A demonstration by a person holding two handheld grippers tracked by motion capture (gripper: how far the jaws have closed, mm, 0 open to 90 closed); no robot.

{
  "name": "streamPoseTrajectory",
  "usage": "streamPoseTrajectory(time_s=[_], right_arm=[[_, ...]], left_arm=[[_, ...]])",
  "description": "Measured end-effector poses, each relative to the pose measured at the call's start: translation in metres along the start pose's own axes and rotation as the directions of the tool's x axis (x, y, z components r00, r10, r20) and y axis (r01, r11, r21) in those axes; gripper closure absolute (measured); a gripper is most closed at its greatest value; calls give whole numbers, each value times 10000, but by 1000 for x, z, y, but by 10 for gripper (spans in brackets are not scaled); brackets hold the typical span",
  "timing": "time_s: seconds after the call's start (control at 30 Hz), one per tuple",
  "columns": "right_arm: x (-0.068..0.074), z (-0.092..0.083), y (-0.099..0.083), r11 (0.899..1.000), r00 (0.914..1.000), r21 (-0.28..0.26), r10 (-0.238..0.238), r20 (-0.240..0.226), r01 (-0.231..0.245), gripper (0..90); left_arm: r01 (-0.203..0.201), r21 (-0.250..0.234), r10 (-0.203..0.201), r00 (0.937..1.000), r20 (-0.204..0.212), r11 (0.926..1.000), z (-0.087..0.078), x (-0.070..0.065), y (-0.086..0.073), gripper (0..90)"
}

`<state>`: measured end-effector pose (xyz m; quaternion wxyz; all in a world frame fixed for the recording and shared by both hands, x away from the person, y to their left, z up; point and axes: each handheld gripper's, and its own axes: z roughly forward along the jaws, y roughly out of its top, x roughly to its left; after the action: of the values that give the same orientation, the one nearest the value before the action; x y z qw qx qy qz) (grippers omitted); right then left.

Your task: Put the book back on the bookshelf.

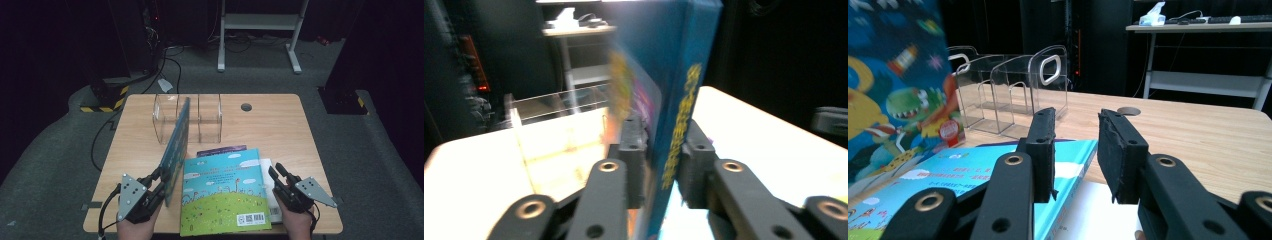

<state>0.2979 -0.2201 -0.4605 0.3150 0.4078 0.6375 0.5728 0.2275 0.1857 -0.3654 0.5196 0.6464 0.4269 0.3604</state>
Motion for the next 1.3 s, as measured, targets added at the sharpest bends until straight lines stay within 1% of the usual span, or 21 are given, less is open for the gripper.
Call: streamPoseTrajectory(time_s=[0.03, 0.07, 0.13, 0.17, 0.23, 0.37, 0.5, 0.67, 0.83, 0.97, 1.13, 1.3], right_arm=[[0, 0, 0, 10000, 10000, 7, -3, 1, 3, 678], [0, 0, 0, 10000, 10000, 26, 19, -6, -19, 677], [0, 1, 0, 10000, 10000, 40, 16, -2, -16, 678], [0, 1, -1, 10000, 10000, 36, 20, -7, -20, 678], [1, 2, -1, 10000, 10000, 65, -3, -15, 3, 678], [2, 2, -1, 10000, 10000, 84, 37, -31, -36, 681], [1, 2, -1, 10000, 10000, 90, 19, -33, -19, 681], [0, 1, -2, 9999, 10000, 112, -3, -39, 4, 685], [-2, 0, -1, 9999, 10000, 125, 19, 77, -20, 676], [-3, -2, -1, 9999, 9999, 159, 29, 142, -32, 675], [-2, -2, -3, 9998, 9999, 196, 2, 122, -4, 671], [-1, -2, -4, 9996, 10000, 289, -49, 68, 47, 669]], left_arm=[[37, -7, -37, 10000, 24, 10000, 0, 3, -1, 782], [61, 27, -62, 9998, 178, 10000, 0, 5, -2, 775], [-192, -13, 192, 9997, -160, 9998, -1, 5, -3, 791], [-250, -102, 246, 9989, -395, 9996, -2, 5, -3, 803], [-183, -150, 176, 9988, -458, 9997, -4, 9, -3, 814], [-172, -206, 159, 9980, -612, 9996, -6, 16, -3, 825], [17, -208, -29, 9983, -585, 9998, -10, 24, -4, 827], [64, -177, -73, 9987, -505, 9998, -15, 32, -4, 828], [161, -199, -171, 9987, -474, 9997, -18, 38, -6, 824], [111, -226, -122, 9989, -460, 9997, -19, 39, -6, 819], [170, -362, -187, 9987, -479, 9992, -18, 40, -8, 814], [205, -321, -221, 9986, -490, 9993, -17, 42, -9, 802]])
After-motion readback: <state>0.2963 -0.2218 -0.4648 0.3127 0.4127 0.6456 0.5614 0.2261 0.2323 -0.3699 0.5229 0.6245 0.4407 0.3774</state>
